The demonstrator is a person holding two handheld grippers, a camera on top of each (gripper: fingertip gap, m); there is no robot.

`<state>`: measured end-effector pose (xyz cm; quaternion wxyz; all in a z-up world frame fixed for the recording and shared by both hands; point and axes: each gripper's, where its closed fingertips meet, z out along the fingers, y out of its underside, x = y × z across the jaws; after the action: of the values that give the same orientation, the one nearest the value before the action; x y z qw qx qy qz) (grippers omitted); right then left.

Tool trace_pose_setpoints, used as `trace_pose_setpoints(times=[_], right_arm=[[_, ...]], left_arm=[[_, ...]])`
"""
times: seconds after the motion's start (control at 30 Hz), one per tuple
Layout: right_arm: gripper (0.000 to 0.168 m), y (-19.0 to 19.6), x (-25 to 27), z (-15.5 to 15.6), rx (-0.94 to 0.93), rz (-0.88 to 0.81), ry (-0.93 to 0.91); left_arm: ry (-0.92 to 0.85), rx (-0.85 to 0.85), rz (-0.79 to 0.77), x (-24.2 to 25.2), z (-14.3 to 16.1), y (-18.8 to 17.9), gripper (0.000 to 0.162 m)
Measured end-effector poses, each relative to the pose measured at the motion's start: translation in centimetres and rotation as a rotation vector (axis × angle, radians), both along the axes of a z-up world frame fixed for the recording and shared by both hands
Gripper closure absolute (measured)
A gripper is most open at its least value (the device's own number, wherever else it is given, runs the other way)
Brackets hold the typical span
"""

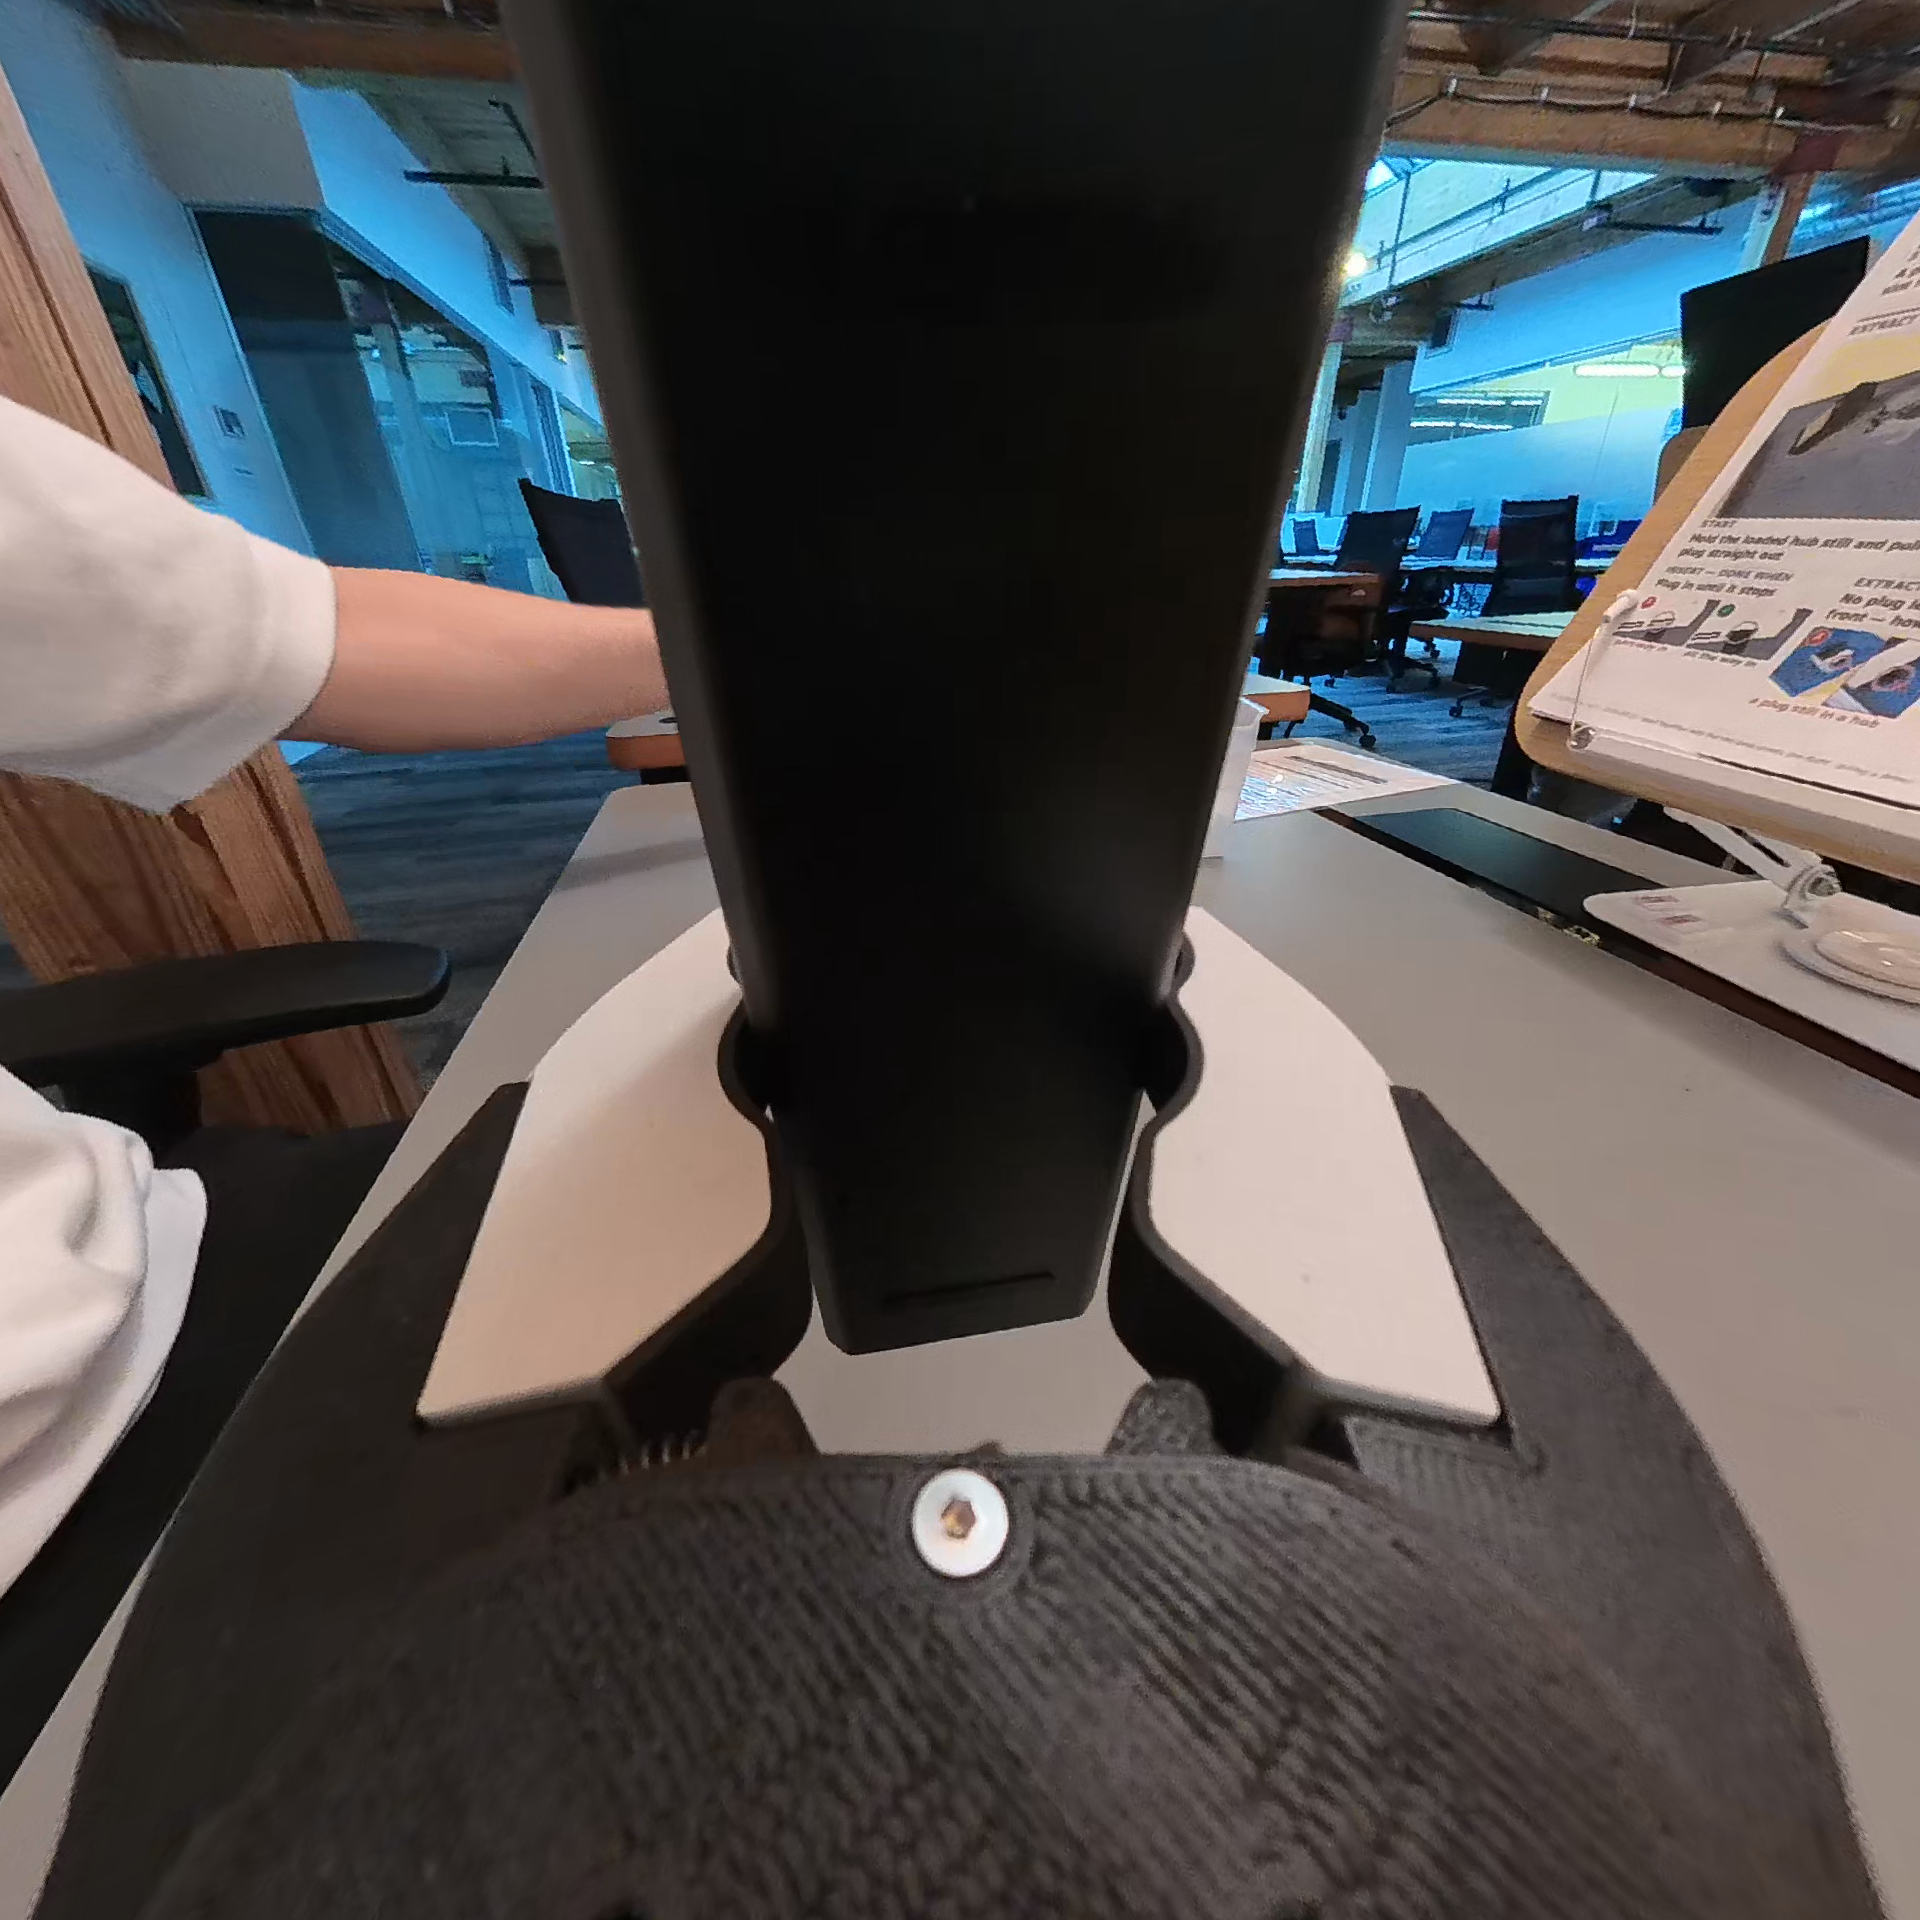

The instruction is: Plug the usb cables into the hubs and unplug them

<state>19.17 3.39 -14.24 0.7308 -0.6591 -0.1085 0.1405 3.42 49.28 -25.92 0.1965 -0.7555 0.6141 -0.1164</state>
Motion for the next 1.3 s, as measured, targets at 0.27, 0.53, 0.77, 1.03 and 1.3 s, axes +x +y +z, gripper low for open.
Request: trace_pose_setpoints(times=[0.27,0.53,0.77,1.03,1.3], right_arm=[[0.096,-0.1,0.2,-0.5,-0.019,-0.004,-0.008],[0.096,-0.2,0.3,-0.7,-0.018,0.005,0.006],[0.096,-0.4,0.4,-0.5,-0.011,0.006,0.006],[0.096,-0.5,0.0,-0.1,-0.001,0.017,-0.004],[0.096,-0.9,-0.2,0.6,0.021,0.028,-0.011]], left_arm=[[0.029,-0.085,0.122,1.4,-2.7,1.2,0.143],[0.159,-0.191,-0.075,-0.9,-2.3,-2.3,0.158],[-0.063,-0.130,-0.230,-0.8,6.5,-4.6,0.158],[-0.639,-0.105,-0.615,0.2,24.0,-14.0,0.157],[-0.811,-0.169,-1.029,0.3,30.3,-26.7,0.157]])
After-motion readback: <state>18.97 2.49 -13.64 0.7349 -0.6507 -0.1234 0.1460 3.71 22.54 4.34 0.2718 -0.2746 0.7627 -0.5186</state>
